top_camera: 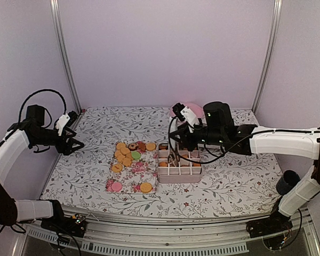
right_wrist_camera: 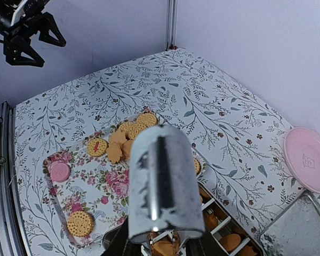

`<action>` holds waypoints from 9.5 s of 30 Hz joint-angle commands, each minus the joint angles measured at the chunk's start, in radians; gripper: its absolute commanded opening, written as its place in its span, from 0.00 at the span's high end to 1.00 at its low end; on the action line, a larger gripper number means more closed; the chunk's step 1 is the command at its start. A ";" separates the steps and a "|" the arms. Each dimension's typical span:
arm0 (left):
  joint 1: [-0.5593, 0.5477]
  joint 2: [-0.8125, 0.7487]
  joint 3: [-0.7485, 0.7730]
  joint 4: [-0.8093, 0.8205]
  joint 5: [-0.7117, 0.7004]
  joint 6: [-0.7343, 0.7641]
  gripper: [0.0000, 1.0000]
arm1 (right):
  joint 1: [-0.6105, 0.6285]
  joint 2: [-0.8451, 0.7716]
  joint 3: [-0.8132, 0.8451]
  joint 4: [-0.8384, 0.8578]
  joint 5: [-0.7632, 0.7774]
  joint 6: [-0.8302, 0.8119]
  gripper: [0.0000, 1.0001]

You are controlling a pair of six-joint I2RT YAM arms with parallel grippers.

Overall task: Pack the cookies
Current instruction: Adjust the fake cookies in the empty pocket of the box, then pick up the fake cookies from the plate, then place the fake cookies in the empty pocket of the box, then adjust the fake cookies in the empty pocket of the box.

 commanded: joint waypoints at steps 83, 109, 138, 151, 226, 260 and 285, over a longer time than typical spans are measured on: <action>0.013 -0.052 -0.029 0.037 -0.019 -0.016 0.03 | 0.275 0.137 -0.125 0.262 0.078 0.321 0.61; 0.013 -0.045 -0.019 0.037 -0.018 -0.022 0.03 | 0.218 -0.089 -0.001 0.141 0.195 0.160 0.87; 0.012 -0.037 -0.003 0.026 -0.016 -0.025 0.03 | 0.157 -0.117 -0.138 0.154 0.183 0.216 0.67; 0.013 -0.036 -0.004 0.026 -0.015 -0.025 0.03 | 0.152 -0.107 -0.114 0.162 0.174 0.207 0.57; 0.013 -0.035 -0.003 0.026 -0.013 -0.018 0.03 | 0.108 -0.096 -0.165 0.190 0.286 0.575 0.62; 0.013 -0.038 -0.004 0.026 -0.021 -0.022 0.03 | 0.213 -0.007 -0.032 0.155 0.345 0.162 0.85; 0.012 -0.040 0.000 0.026 -0.015 -0.022 0.03 | 0.202 -0.039 -0.025 0.152 0.241 0.164 0.55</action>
